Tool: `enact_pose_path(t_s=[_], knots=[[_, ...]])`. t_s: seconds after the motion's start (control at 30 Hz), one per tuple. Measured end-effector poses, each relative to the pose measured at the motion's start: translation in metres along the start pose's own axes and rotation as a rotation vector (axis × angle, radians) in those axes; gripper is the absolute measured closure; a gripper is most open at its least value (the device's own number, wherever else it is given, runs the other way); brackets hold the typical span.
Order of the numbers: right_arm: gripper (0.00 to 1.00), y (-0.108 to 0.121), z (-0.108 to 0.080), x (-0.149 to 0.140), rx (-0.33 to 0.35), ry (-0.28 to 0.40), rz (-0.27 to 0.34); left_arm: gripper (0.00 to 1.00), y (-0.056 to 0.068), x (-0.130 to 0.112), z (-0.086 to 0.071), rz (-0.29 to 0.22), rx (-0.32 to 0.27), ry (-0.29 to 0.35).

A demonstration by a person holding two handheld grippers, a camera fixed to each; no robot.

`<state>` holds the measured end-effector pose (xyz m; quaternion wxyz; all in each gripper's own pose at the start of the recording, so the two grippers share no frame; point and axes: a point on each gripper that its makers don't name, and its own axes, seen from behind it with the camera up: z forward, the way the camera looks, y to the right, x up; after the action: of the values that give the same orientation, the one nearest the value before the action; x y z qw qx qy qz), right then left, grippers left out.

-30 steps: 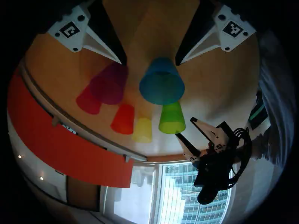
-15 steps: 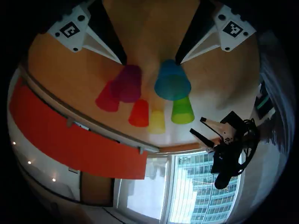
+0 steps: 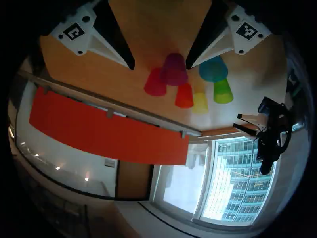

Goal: Pour water

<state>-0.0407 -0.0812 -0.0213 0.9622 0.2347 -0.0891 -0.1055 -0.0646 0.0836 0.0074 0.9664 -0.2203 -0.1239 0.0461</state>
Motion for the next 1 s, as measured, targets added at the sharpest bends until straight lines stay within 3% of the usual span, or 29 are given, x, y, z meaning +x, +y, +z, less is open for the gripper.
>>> enact_pose_path(t_s=[0.27,0.5,0.7,1.0], knots=[[0.00,0.023,-0.009,0.031,-0.122,0.117,0.044,0.00,-0.013,0.023,-0.009,-0.021,0.114,0.109],[0.00,0.053,-0.024,0.046,-0.278,0.211,0.103,0.00,-0.013,0.045,-0.023,-0.059,0.173,0.207],[0.00,0.083,-0.041,0.043,-0.436,0.258,0.154,0.00,-0.020,0.053,-0.033,-0.080,0.241,0.282],[0.00,0.102,-0.062,0.037,-0.590,0.289,0.161,0.00,-0.029,0.056,-0.045,-0.119,0.345,0.334]])
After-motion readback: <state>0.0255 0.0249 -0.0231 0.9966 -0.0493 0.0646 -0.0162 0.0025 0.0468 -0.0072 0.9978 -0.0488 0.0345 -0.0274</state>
